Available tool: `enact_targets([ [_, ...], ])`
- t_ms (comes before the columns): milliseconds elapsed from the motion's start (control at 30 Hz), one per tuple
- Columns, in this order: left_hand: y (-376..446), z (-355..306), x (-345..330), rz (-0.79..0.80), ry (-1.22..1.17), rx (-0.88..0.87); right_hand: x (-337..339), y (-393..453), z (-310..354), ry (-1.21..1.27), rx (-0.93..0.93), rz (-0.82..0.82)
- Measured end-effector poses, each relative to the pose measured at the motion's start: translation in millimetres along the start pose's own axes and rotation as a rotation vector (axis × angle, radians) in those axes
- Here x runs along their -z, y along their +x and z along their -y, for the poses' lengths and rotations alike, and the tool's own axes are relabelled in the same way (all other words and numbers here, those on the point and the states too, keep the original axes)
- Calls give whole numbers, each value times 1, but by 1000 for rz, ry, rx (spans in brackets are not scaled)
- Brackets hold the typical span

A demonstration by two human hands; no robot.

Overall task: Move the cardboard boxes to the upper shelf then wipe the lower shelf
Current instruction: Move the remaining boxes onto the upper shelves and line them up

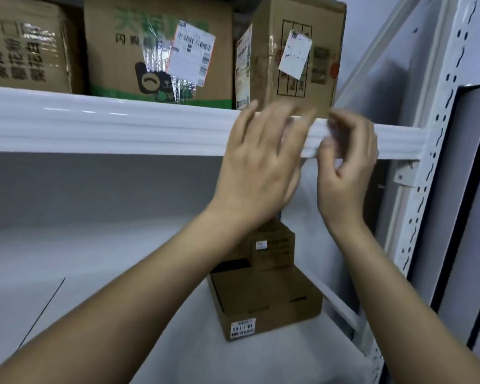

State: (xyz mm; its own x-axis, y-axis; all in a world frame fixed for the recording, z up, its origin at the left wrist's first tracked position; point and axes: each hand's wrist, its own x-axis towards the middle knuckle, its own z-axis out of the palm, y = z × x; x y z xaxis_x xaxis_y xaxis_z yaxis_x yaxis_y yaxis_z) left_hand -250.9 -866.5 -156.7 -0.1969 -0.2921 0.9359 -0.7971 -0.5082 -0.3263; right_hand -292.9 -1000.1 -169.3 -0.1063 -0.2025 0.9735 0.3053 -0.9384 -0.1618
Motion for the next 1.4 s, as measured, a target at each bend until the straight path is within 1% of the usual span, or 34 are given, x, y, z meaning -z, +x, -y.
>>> enact_targets([
  [67,-32,-5,-14,45,61,-99,5,-28,-9,-43,75,53],
  [133,-62,-10,-31,124,87,-151,10,-54,-21,-105,124,126],
  [200,-89,-13,-49,256,102,-155,16,-76,-35,-151,138,186],
  [267,-113,-14,-67,416,101,-95,18,-96,-51,-175,104,256],
  [333,-133,-14,-85,580,41,54,18,-113,-68,-205,-9,365],
  [400,-151,-11,-107,698,-103,283,13,-127,-89,-248,-200,499],
  [467,-167,-6,-128,717,-273,514,5,-140,-112,-316,-366,602],
  [533,-178,-2,-150,731,-385,718,-3,-150,-134,-345,-542,688],
  [633,-187,1,-184,855,-535,991,-18,-161,-163,-241,-884,786],
  [700,-186,1,-205,913,-678,1196,-29,-167,-180,-122,-1107,782],
  [800,-181,0,-232,879,-856,1470,-46,-173,-203,-5,-1349,698],
  [867,-179,-2,-245,837,-954,1604,-54,-176,-216,35,-1420,677],
  [933,-180,-2,-253,821,-1007,1681,-59,-178,-222,82,-1443,663],
  [1000,-182,-4,-265,816,-1019,1714,-63,-181,-231,161,-1461,656],
  [1067,-184,-6,-267,805,-1092,1744,-66,-184,-229,238,-1470,652],
  [1133,-182,-11,-267,776,-1159,1752,-67,-187,-229,262,-1477,643],
  [1200,-179,-14,-266,748,-1178,1750,-68,-189,-230,258,-1465,628],
  [1333,-175,-12,-257,686,-1192,1715,-69,-184,-225,326,-1398,547],
  [1400,-174,-12,-251,618,-1187,1709,-69,-177,-218,401,-1375,503],
])
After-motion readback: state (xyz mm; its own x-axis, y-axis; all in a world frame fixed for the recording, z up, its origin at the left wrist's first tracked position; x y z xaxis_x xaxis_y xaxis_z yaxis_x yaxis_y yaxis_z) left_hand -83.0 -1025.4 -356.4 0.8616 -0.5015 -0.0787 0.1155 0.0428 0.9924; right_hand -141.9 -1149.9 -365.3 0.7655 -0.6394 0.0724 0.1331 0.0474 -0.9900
